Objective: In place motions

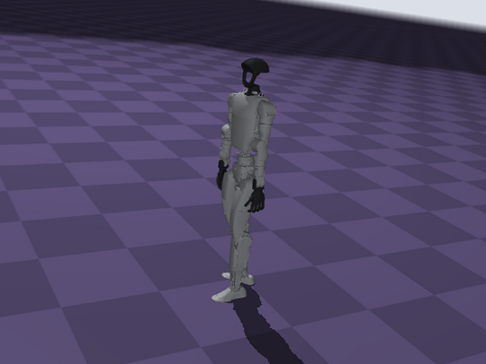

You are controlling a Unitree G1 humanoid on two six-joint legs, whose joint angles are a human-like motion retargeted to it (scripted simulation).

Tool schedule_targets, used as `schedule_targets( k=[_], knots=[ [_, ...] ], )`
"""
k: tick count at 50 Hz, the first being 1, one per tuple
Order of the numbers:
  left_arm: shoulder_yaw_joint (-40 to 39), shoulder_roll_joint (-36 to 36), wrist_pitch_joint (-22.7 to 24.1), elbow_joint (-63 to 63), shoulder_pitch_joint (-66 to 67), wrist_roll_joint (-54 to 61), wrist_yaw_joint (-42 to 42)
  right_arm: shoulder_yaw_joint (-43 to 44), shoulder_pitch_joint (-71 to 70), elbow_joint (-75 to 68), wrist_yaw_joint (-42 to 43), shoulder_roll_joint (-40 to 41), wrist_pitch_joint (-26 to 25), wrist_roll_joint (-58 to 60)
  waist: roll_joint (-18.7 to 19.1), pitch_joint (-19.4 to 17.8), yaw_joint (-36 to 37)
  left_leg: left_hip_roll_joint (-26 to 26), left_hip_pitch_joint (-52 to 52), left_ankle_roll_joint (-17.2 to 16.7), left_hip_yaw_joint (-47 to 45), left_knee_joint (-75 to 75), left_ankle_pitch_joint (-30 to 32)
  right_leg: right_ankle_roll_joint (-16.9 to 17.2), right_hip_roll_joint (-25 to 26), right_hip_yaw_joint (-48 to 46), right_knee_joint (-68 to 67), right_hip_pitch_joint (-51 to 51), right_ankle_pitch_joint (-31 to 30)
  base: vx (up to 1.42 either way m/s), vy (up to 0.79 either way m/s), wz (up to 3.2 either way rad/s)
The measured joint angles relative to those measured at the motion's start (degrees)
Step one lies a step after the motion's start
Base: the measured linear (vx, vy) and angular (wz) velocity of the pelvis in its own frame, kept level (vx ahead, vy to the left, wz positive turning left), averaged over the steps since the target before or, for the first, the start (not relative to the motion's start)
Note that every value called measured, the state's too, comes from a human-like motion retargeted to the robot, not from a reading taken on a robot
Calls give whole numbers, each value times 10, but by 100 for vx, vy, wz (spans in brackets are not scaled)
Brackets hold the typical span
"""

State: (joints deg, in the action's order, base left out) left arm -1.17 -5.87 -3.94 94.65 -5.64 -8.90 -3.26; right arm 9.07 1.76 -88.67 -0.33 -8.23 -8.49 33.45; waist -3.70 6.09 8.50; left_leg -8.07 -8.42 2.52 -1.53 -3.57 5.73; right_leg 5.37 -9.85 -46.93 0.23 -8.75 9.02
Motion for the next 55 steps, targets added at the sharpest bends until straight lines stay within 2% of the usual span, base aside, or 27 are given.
schedule_targets(
  k=[13,26,43,55],
  knots=[
    [-12,1,-11,28,30,5,19,-6,-9,17,-7,5,-3,10,-12,-6,64,-39,-20,-7,89,8,45,25,-1,-88,-3,-36,13,2,14,91],
    [-23,7,-17,28,36,34,22,-24,-9,28,-13,25,1,24,-12,-10,85,-46,-19,-6,99,15,63,30,-2,-101,-1,-40,7,1,3,16],
    [-24,1,-3,28,22,33,15,-25,-2,23,-19,15,9,21,-11,10,9,-1,7,6,10,13,34,-1,5,6,6,4,-26,-2,-18,-76],
    [-20,7,0,13,12,37,7,-20,-5,11,-23,10,7,10,-2,14,-50,53,49,-4,-126,19,7,-29,25,120,13,54,-67,-23,-20,-114]
  ],
)
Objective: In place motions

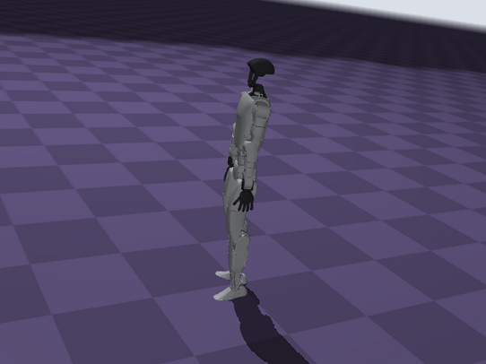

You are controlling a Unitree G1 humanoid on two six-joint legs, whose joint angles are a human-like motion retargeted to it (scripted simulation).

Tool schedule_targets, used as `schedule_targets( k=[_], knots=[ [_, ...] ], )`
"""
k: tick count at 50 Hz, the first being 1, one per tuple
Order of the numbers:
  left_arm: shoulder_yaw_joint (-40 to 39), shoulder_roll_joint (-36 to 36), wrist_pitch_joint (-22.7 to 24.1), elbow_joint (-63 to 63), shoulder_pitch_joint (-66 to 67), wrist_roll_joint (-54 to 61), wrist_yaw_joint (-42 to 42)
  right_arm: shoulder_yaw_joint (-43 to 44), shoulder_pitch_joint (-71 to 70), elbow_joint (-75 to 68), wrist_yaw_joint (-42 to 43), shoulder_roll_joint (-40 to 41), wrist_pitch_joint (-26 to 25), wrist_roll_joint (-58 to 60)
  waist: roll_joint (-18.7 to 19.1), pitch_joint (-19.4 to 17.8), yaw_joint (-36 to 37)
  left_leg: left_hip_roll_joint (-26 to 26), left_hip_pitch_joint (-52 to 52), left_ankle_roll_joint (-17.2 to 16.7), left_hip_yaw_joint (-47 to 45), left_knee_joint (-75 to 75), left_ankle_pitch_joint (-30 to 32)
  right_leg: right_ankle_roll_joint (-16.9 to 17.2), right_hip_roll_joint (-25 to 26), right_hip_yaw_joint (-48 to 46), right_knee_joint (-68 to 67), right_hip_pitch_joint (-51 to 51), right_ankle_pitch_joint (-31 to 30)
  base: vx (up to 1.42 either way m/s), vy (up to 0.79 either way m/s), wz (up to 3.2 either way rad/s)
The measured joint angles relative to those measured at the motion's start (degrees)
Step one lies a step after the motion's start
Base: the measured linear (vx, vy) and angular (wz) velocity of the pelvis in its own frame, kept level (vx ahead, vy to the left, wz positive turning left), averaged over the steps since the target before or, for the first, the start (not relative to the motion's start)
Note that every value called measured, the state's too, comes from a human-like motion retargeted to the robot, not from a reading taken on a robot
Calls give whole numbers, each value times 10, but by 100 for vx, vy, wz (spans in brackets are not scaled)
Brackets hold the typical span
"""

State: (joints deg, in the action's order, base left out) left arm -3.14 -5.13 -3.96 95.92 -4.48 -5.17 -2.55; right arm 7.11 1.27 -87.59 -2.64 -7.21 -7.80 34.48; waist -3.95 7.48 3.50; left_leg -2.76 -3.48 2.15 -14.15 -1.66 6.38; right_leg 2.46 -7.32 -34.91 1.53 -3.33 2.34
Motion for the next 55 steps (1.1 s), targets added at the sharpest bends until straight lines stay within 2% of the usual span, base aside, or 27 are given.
schedule_targets(
  k=[13,21,28,42,50,55],
  knots=[
    [3,6,-3,-6,3,-9,-11,-4,-4,-10,-14,1,-10,-12,28,1,-92,45,44,-20,-126,9,-15,-16,26,118,-22,54,-26,-17,-8,-92],
    [24,16,0,-23,0,-19,-15,-6,2,-39,-12,-3,-34,-12,38,-1,-102,55,60,-27,-166,12,-15,-20,35,154,-28,67,-35,-3,-2,-47],
    [27,18,3,-31,0,-21,-17,-3,9,-29,-11,-2,-32,-8,43,-3,-107,56,63,-29,-169,14,-11,-23,38,162,-27,67,-37,0,0,-3],
    [17,7,-1,-19,12,-23,-18,-6,-3,1,-17,-1,-17,-19,40,-9,-86,45,46,-22,-130,7,2,-18,25,119,-22,47,-29,4,3,22],
    [13,1,0,-33,7,-35,-22,-3,4,-17,-9,-11,-17,-26,34,-11,-44,21,0,-13,-40,-12,18,-7,5,42,-12,14,-6,14,18,106],
    [1,-4,4,-41,6,-32,-25,2,11,-33,0,-23,-24,-18,26,-9,2,-8,-40,-12,47,-24,35,6,-9,-32,1,-13,12,8,22,161]
  ],
)
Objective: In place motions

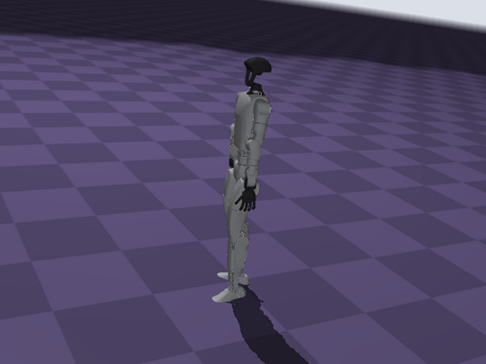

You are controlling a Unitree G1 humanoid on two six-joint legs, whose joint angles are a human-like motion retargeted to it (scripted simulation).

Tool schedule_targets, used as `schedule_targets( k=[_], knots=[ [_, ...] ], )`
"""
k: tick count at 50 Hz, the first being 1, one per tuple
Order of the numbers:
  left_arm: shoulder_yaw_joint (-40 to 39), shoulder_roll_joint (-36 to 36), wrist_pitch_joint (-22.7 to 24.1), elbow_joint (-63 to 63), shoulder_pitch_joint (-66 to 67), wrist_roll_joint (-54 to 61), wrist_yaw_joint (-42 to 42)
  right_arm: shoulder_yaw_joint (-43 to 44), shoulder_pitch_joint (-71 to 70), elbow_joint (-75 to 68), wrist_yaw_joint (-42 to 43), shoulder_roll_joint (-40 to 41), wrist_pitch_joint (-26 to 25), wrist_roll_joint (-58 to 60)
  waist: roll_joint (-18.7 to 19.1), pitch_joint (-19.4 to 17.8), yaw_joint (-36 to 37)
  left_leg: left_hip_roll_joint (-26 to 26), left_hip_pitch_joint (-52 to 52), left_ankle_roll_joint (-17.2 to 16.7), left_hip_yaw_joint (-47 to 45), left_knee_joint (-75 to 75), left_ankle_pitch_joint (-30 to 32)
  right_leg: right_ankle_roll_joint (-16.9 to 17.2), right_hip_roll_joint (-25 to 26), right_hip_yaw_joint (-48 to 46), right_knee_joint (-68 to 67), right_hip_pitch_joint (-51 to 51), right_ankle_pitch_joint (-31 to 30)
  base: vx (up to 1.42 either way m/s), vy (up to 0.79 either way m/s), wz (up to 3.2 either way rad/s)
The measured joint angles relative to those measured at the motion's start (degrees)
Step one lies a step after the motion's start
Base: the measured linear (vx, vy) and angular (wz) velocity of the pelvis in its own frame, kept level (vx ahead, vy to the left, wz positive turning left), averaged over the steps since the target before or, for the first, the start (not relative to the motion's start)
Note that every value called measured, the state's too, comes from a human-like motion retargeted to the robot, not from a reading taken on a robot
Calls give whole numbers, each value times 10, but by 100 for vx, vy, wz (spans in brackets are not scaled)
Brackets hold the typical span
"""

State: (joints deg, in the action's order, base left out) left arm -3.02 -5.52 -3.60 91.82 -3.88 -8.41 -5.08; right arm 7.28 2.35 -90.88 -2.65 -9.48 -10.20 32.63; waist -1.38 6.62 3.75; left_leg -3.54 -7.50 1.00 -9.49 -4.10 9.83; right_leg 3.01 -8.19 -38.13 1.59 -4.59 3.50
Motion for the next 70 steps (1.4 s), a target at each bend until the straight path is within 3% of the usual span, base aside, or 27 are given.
schedule_targets(
  k=[7,20,32,43,53,70],
  knots=[
    [-20,-19,-6,13,14,-8,5,5,4,7,10,-9,-1,13,-10,-2,66,-42,-29,-7,105,4,32,24,-12,-88,-4,-33,30,9,19,157],
    [-71,-31,-14,30,58,2,21,5,-17,51,1,-23,13,10,-21,-19,183,-92,-45,-44,195,22,96,62,-5,-238,-22,-90,60,2,21,142],
    [-81,7,-13,56,74,6,29,30,-37,78,-9,-27,21,9,-10,-61,301,-130,-41,-92,244,37,127,91,5,-321,-32,-124,76,-14,16,113],
    [-105,20,-15,56,94,14,32,4,-57,84,-33,14,20,20,-8,-79,365,-149,-32,-90,284,40,134,101,5,-350,-42,-136,82,-4,4,41],
    [-106,8,-13,56,82,14,30,-26,-41,112,-49,42,33,54,-18,-69,330,-141,-33,-78,274,39,131,95,0,-329,-41,-128,78,6,-2,-25],
    [-101,-36,-10,41,79,34,20,-11,-26,58,-18,15,19,52,-20,-30,197,-92,-20,-12,199,23,76,53,-9,-205,-22,-86,47,12,-12,-95]
  ],
)
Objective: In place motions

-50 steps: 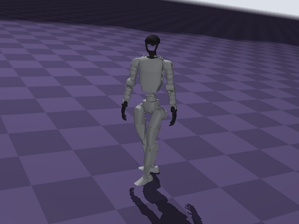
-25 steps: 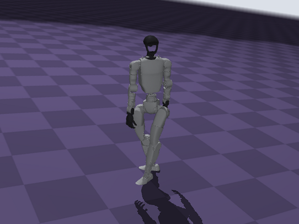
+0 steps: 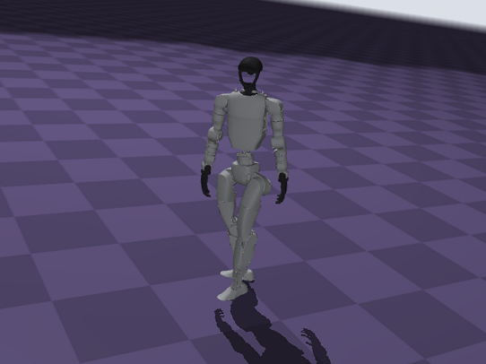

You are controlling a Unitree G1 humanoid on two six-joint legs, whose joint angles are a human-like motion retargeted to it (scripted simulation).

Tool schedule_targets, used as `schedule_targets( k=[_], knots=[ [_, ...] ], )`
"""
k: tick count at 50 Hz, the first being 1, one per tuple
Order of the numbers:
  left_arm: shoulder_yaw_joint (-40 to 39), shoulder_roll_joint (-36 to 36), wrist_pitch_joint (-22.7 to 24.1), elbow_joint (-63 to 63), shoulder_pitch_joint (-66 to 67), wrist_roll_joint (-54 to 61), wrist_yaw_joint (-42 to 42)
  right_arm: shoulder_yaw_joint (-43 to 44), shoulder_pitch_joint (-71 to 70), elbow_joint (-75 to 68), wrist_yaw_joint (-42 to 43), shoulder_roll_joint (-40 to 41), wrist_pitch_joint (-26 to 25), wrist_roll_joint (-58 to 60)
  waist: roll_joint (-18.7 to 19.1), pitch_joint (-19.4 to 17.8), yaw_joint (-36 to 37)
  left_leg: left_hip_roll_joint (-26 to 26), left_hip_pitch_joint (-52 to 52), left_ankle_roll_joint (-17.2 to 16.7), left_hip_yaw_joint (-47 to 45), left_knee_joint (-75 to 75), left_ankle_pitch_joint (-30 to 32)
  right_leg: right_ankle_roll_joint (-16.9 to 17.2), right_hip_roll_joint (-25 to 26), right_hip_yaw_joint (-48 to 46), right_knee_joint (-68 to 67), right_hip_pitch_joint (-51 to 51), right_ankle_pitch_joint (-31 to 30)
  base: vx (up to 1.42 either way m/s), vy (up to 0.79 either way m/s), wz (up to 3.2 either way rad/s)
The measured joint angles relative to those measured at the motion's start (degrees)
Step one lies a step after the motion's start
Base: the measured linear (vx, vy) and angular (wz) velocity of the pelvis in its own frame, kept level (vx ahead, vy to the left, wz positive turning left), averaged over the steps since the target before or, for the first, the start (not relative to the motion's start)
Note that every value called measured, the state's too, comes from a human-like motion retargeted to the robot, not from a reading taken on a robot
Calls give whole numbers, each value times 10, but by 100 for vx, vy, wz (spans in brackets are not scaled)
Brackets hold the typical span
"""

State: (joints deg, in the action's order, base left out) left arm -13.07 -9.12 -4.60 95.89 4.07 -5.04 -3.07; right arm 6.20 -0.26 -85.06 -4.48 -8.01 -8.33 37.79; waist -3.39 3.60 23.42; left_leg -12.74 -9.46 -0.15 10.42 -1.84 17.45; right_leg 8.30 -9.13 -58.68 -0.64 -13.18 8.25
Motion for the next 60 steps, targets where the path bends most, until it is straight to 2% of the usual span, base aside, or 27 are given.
schedule_targets(
  k=[12,16,23,27,33,40,49,60],
  knots=[
    [-8,-14,-8,-6,10,-2,-5,-17,-10,45,-19,0,14,-25,35,11,-123,80,40,39,-138,-17,-79,-52,5,157,-2,66,-62,3,-29,-188],
    [-9,-25,-10,-30,5,2,-6,-29,-13,33,-13,5,10,-28,35,6,-152,103,60,39,-200,-15,-95,-66,13,207,-1,88,-81,-9,-30,-178],
    [7,-54,-9,-46,-12,17,-14,-37,-2,20,-12,10,6,-15,20,-5,-213,124,102,26,-295,-3,-105,-66,24,292,2,107,-92,-12,-28,-126],
    [19,-62,-17,-51,-38,13,-26,-24,-3,4,-8,5,1,-14,23,-12,-254,133,112,20,-319,-4,-107,-67,31,310,4,110,-98,-22,-12,-60],
    [45,-51,-1,-87,-68,6,-21,2,7,-33,32,-11,-15,-46,39,-10,-298,143,121,16,-347,2,-108,-68,39,342,-4,124,-102,-13,-1,-44],
    [79,-31,10,-105,-76,-26,-18,15,16,-61,45,-7,-25,-74,46,4,-309,150,123,11,-371,7,-111,-68,44,375,-12,148,-108,-5,0,-33],
    [78,-2,8,-61,-45,-40,-29,-12,1,-33,21,16,-16,-54,43,10,-300,157,127,4,-407,11,-114,-69,49,409,-17,171,-117,-4,-2,-37],
    [71,5,-3,6,-23,-48,-29,-41,-22,7,-14,27,4,-26,25,13,-297,154,114,3,-387,5,-114,-73,44,407,-19,178,-116,-1,-1,9]
  ],
)
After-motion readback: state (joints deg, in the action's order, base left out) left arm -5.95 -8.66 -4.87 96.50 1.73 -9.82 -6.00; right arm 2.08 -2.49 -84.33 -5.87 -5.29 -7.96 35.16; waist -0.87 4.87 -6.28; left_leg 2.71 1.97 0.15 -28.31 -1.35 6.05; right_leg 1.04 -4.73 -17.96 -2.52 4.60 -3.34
